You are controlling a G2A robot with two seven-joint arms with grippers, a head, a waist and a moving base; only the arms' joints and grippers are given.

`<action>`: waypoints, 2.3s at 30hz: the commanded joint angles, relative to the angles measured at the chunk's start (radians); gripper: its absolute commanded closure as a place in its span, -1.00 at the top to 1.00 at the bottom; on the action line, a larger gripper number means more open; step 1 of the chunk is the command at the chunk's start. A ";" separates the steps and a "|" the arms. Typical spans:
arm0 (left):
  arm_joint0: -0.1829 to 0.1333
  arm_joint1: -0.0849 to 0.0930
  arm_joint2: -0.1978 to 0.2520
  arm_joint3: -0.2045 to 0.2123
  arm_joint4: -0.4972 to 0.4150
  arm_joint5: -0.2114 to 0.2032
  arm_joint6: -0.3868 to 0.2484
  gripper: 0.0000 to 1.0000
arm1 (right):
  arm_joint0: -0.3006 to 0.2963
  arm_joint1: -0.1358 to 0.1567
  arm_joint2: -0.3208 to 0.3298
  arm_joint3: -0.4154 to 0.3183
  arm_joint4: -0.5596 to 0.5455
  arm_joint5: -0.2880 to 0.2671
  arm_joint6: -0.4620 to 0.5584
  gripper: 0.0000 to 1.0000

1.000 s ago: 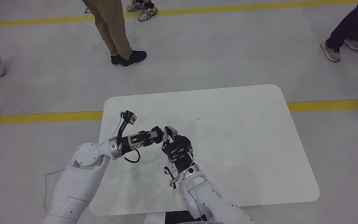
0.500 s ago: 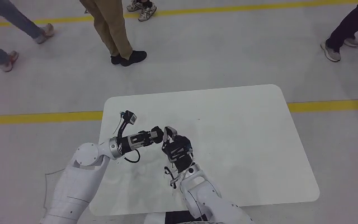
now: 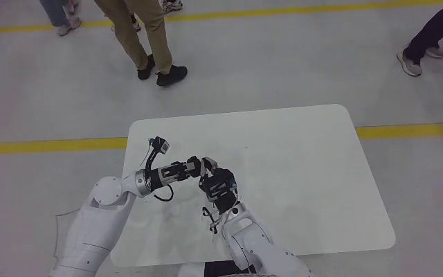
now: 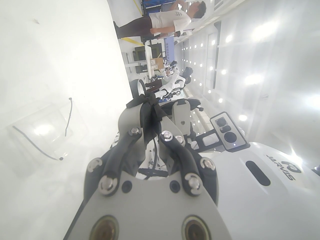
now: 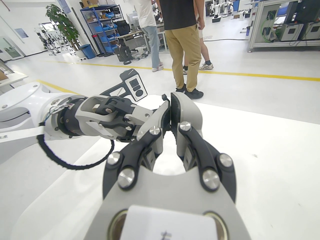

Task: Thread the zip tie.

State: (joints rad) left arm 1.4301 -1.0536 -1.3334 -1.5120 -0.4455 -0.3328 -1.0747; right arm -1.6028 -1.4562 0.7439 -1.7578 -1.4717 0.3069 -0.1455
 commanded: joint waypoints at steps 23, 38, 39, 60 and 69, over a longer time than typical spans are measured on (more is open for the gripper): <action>0.000 0.000 0.000 0.000 0.000 0.000 0.000 -1.00 | -0.003 -0.010 0.008 0.011 0.039 -0.022 -0.020 -1.00; 0.000 0.000 0.000 0.000 0.000 0.000 0.000 -1.00 | -0.053 0.005 0.049 -0.049 0.026 -0.069 -0.035 1.00; 0.000 0.000 0.000 0.000 0.000 0.000 0.000 -1.00 | -0.061 0.008 0.058 -0.056 0.028 -0.085 -0.036 1.00; 0.003 -0.001 0.003 0.004 -0.014 0.010 0.024 -1.00 | -0.113 0.030 0.136 -0.113 0.155 -0.218 -0.028 1.00; -0.012 0.004 -0.007 0.092 -0.188 0.006 -0.087 -1.00 | -0.128 0.046 0.219 -0.104 0.488 -0.441 0.093 1.00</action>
State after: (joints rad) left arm 1.4220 -1.0500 -1.3412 -1.4318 -0.6085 -0.3284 -1.1433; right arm -1.7331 -1.4118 0.9550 -1.8647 -1.0296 -0.1097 -0.0728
